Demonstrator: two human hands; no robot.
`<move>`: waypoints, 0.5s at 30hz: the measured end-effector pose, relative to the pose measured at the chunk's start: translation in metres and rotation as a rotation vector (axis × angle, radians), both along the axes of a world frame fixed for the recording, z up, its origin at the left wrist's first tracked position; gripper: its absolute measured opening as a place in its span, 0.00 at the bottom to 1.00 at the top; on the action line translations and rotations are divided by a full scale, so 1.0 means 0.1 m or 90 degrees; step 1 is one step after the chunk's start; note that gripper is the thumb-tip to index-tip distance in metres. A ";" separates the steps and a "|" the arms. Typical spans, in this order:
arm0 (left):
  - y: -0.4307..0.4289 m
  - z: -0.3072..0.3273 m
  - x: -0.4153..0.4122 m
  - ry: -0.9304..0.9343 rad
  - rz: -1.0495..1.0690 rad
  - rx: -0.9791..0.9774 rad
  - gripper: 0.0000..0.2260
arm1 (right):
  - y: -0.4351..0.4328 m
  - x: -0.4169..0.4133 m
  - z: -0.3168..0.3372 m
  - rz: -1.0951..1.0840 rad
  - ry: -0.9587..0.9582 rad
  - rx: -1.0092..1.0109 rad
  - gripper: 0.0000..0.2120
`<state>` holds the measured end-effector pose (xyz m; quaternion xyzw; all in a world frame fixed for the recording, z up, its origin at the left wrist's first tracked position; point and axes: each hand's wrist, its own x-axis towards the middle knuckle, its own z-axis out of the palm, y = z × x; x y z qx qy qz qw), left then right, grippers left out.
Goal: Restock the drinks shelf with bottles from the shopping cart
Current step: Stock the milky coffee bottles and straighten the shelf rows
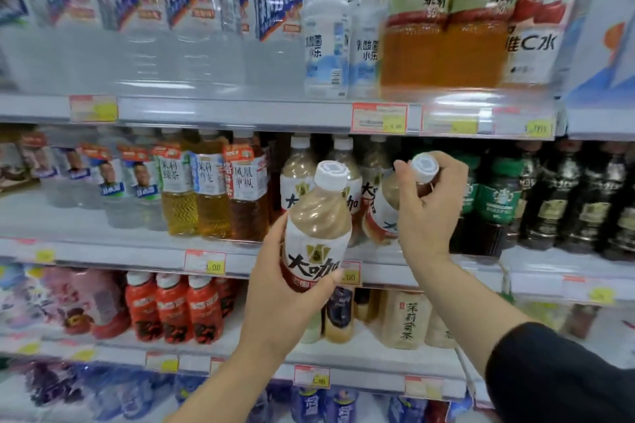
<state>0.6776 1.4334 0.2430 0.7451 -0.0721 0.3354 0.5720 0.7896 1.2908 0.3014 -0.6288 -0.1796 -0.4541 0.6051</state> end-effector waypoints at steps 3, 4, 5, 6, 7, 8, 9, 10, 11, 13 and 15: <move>0.10 0.00 0.04 0.014 -0.008 -0.005 0.36 | 0.12 0.13 0.07 -0.036 0.033 -0.026 0.11; 0.13 0.01 0.05 0.017 -0.011 -0.009 0.36 | 0.16 0.17 0.09 -0.049 0.049 -0.035 0.12; 0.16 0.03 0.05 0.018 -0.013 -0.012 0.35 | 0.19 0.21 0.10 -0.063 0.066 -0.043 0.13; 0.19 0.05 0.06 0.017 -0.014 -0.013 0.35 | 0.22 0.25 0.12 -0.076 0.085 -0.049 0.14; 0.21 0.07 0.07 0.015 -0.018 -0.014 0.35 | 0.25 0.30 0.14 -0.087 0.106 -0.055 0.16; 0.24 0.08 0.08 0.012 -0.020 -0.014 0.34 | 0.28 0.35 0.16 -0.094 0.127 -0.062 0.16; 0.26 0.09 0.09 0.010 -0.022 -0.015 0.34 | 0.30 0.40 0.19 -0.096 0.148 -0.072 0.17; 0.28 0.10 0.11 0.010 -0.023 -0.019 0.34 | 0.32 0.46 0.21 -0.098 0.168 -0.086 0.18; 0.30 0.10 0.12 0.010 -0.024 -0.023 0.34 | 0.33 0.50 0.22 -0.102 0.184 -0.108 0.19; 0.31 0.10 0.14 0.007 -0.025 -0.031 0.34 | 0.31 0.58 0.20 -0.105 0.198 -0.173 0.22; 0.32 0.10 0.16 0.007 -0.027 -0.037 0.34 | 0.24 0.62 0.15 -0.085 0.204 -0.237 0.24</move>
